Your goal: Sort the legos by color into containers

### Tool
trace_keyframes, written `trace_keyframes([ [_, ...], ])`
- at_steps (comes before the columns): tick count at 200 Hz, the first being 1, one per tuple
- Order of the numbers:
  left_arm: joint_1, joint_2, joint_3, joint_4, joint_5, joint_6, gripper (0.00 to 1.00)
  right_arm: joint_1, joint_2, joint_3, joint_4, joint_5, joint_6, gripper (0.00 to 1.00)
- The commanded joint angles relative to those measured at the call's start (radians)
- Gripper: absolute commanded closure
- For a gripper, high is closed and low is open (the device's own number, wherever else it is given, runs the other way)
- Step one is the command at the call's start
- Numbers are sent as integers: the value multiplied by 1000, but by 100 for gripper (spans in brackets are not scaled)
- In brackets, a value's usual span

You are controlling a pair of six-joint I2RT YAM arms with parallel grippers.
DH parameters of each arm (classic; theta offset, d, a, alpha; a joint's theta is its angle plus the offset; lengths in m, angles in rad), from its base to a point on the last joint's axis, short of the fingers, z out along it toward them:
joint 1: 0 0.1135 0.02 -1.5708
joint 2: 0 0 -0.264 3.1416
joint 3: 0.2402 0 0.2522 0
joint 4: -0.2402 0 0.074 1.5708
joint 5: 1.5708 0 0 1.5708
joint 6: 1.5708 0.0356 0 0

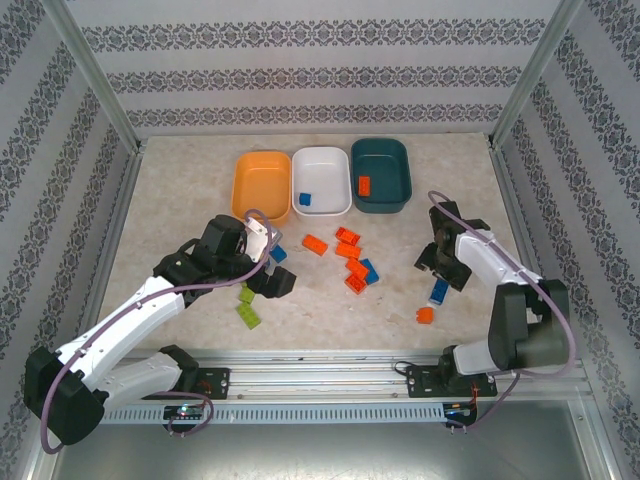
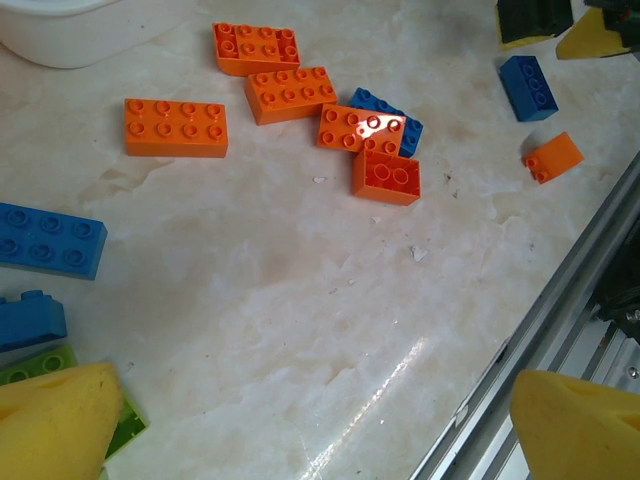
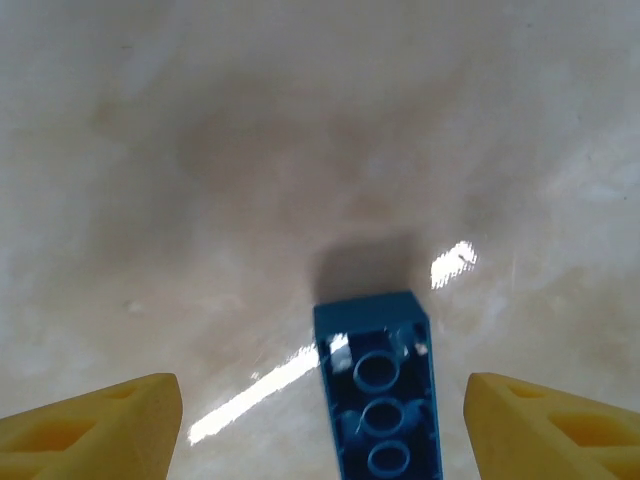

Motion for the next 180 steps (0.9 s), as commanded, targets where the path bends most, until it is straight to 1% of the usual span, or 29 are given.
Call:
trace_keyframes([
  [1, -11, -12, 8, -24, -13, 25, 0, -23, 51, -37, 60, -10, 35, 25],
  [23, -12, -13, 9, -21, -13, 24, 0, -26, 105, -60, 123, -60, 52, 26],
  [28, -11, -13, 9, -21, -12, 24, 0, -27, 119, -62, 134, -71, 54, 29],
  [34, -11, -11, 8, -21, -12, 24, 0, -24, 135, -64, 147, -88, 56, 30],
  [44, -11, -10, 7, -21, -13, 23, 0, -21, 143, -53, 144, -83, 56, 30],
  [55, -11, -8, 6, -21, -13, 23, 0, -21, 146, -51, 153, -88, 57, 32],
  [77, -11, 0, 6, -23, -19, 24, 0, -20, 153, -44, 172, -116, 47, 43],
  [95, -11, 7, 6, -25, -20, 24, 0, -16, 151, -41, 188, -144, 34, 57],
  [106, -12, 11, 6, -28, -22, 23, 0, -11, 148, -35, 188, -149, 30, 62],
  [117, -11, 14, 5, -28, -25, 22, 0, -6, 143, -27, 188, -151, 25, 65],
  [135, -11, 18, 3, -28, -30, 23, 0, 6, 132, -13, 185, -155, 22, 73],
  [180, -13, 31, 1, -35, -43, 22, 0, 32, 100, 41, 179, -179, 26, 73],
])
